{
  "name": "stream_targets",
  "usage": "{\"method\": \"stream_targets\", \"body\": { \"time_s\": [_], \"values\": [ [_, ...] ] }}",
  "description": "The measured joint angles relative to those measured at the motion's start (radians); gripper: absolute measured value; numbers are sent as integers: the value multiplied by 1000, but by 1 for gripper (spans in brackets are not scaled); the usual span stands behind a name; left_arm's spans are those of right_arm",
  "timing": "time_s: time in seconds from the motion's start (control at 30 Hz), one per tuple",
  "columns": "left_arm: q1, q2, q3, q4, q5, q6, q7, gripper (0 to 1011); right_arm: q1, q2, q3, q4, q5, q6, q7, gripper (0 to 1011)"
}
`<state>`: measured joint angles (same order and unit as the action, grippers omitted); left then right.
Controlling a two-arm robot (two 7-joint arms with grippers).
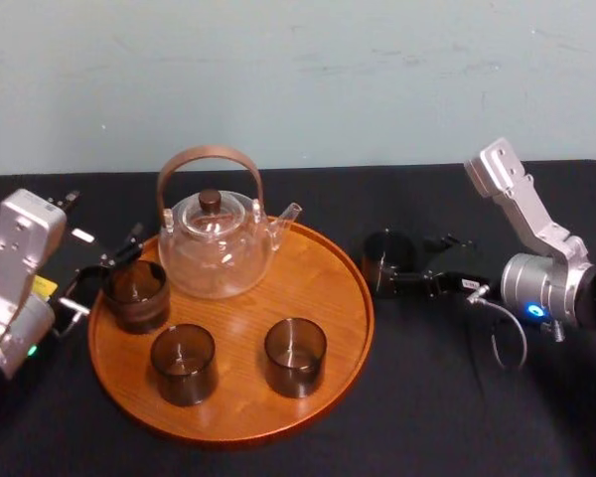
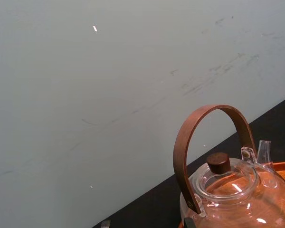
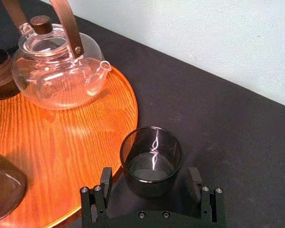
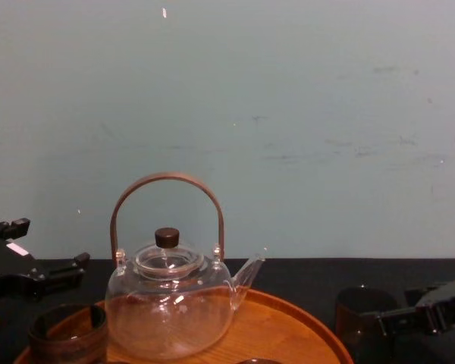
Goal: Pick up the glass from the table and place it on the tray.
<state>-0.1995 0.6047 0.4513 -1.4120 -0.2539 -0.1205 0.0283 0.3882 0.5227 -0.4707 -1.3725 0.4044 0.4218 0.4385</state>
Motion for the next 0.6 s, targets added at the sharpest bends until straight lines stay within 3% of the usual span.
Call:
{"method": "stream_targets", "body": {
  "time_s": [0.6],
  "values": [
    [0, 0, 0, 0, 0, 0, 0, 1001, 49, -55, -7, 87, -45, -7, -1, 1003]
  ]
}}
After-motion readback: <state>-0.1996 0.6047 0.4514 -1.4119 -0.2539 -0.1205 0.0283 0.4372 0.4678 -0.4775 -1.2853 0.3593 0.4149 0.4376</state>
